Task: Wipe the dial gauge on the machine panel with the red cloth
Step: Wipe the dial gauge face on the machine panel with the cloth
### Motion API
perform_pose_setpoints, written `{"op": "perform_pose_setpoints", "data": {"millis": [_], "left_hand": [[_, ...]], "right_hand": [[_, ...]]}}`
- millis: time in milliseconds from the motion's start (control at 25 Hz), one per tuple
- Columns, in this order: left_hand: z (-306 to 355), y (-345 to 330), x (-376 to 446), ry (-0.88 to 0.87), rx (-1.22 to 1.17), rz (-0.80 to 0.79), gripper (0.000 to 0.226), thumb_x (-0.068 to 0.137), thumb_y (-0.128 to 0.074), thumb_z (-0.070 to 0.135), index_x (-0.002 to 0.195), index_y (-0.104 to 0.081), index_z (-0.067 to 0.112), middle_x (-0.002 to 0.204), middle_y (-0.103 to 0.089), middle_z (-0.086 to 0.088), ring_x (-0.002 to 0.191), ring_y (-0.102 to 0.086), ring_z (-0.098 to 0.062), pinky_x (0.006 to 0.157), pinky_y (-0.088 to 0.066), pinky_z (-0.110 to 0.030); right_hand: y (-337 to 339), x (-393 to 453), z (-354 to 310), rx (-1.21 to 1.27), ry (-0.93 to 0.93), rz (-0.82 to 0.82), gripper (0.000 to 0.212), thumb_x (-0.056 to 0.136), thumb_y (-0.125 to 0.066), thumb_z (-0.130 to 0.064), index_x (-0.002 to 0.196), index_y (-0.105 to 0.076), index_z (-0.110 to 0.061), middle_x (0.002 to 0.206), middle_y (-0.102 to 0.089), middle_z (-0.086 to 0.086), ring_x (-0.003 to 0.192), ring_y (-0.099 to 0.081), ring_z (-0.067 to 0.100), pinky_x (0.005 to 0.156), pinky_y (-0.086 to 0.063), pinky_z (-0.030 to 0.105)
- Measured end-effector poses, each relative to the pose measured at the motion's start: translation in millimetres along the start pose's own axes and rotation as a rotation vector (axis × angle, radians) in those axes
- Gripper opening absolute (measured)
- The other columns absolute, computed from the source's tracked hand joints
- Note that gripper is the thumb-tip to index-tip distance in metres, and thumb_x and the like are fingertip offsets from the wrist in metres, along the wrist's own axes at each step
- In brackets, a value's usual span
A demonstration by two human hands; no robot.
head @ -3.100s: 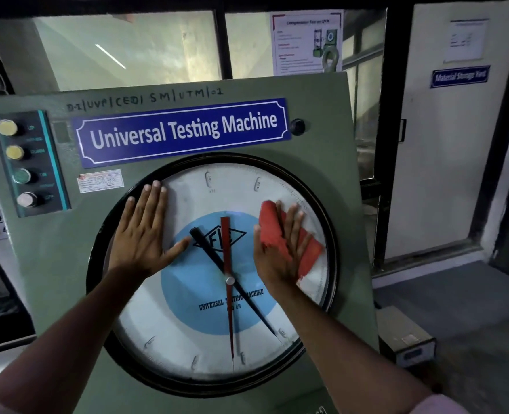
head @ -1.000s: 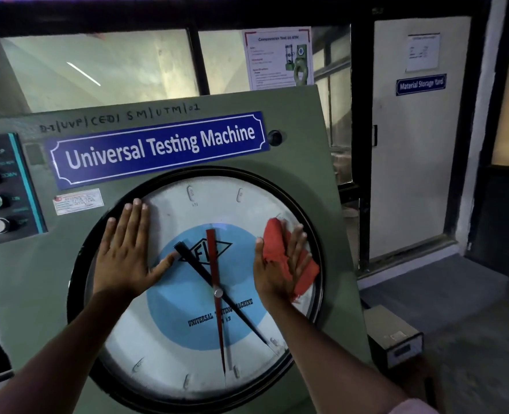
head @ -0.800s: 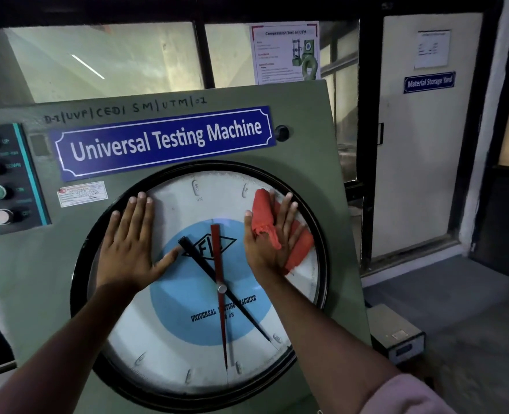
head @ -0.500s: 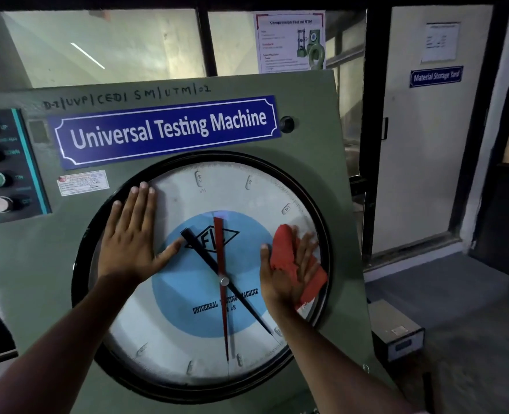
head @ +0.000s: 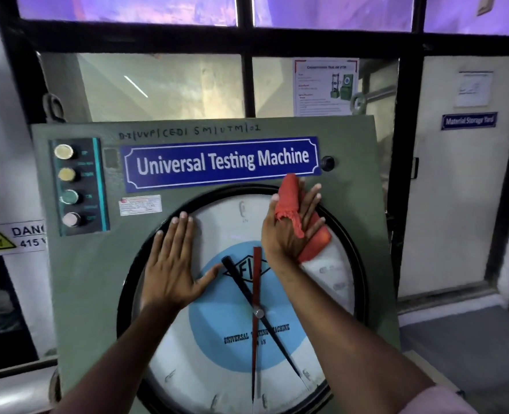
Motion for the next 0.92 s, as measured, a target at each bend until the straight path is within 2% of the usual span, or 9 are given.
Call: {"op": "perform_pose_setpoints", "data": {"millis": [120,280,480,600,680,760,920], "left_hand": [[-4,2,-3,0.06,-0.026,-0.005,0.108,0.095,-0.031,0.085,0.173,-0.007,0.015,0.182,-0.007,-0.003,0.169,-0.005,-0.017,0.137,-0.001,-0.038],[-10,3,-19,0.134,-0.045,-0.003,0.106,0.096,-0.031,0.082,0.173,-0.011,0.012,0.182,-0.009,-0.003,0.169,-0.008,-0.018,0.137,-0.001,-0.037],[-19,4,-45,0.207,-0.021,0.03,0.104,0.095,-0.039,0.077,0.171,-0.021,0.007,0.181,-0.014,-0.005,0.168,-0.014,-0.019,0.137,-0.007,-0.038],[-19,5,-53,0.248,-0.025,0.04,0.104,0.096,-0.037,0.076,0.171,-0.02,0.006,0.181,-0.014,-0.007,0.168,-0.015,-0.02,0.137,-0.011,-0.04],[-18,6,-55,0.252,-0.031,0.021,0.105,0.095,-0.037,0.077,0.172,-0.016,0.008,0.181,-0.012,-0.006,0.168,-0.009,-0.018,0.137,-0.009,-0.041],[-19,6,-56,0.251,-0.034,0.008,0.106,0.094,-0.038,0.077,0.172,-0.013,0.009,0.182,-0.007,-0.005,0.169,-0.002,-0.015,0.137,-0.006,-0.039],[-22,1,-57,0.259,-0.037,-0.041,0.109,0.093,-0.034,0.081,0.173,-0.006,0.011,0.183,0.0,-0.004,0.169,0.001,-0.017,0.137,-0.001,-0.038]], "right_hand": [[-8,12,-39,0.021,0.166,-0.049,0.076,0.107,-0.027,-0.062,0.172,-0.013,-0.026,0.18,-0.01,0.01,0.166,-0.009,0.028,0.129,-0.011,0.067],[-19,-11,-79,0.052,0.418,-0.1,0.075,0.107,-0.033,-0.063,0.171,-0.013,-0.03,0.181,-0.008,0.005,0.167,0.0,0.028,0.13,-0.003,0.067],[-31,-56,-127,0.008,0.705,-0.192,0.076,0.103,-0.037,-0.066,0.17,-0.022,-0.032,0.18,-0.013,0.004,0.167,-0.002,0.029,0.13,0.002,0.065],[-35,-91,-146,-0.019,0.93,-0.268,0.082,0.1,-0.04,-0.068,0.17,-0.021,-0.032,0.18,-0.012,0.003,0.167,-0.002,0.027,0.13,0.005,0.064],[-32,-89,-147,0.0,1.014,-0.286,0.077,0.102,-0.045,-0.066,0.169,-0.027,-0.032,0.179,-0.018,0.002,0.166,-0.009,0.023,0.131,0.003,0.062],[-23,-62,-134,0.014,0.985,-0.254,0.072,0.104,-0.049,-0.062,0.167,-0.03,-0.032,0.177,-0.026,0.002,0.165,-0.017,0.022,0.132,-0.001,0.06],[2,13,-57,0.039,0.635,-0.205,0.074,0.107,-0.047,-0.058,0.162,-0.01,-0.026,0.177,-0.026,0.004,0.166,-0.014,0.023,0.133,-0.004,0.058]]}}
Point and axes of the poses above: each hand's wrist, its own x-axis towards the middle knuckle, its own y-axis out of the back of the hand, z = x × y, the point moved 6 cm from there along x, towards the middle knuckle
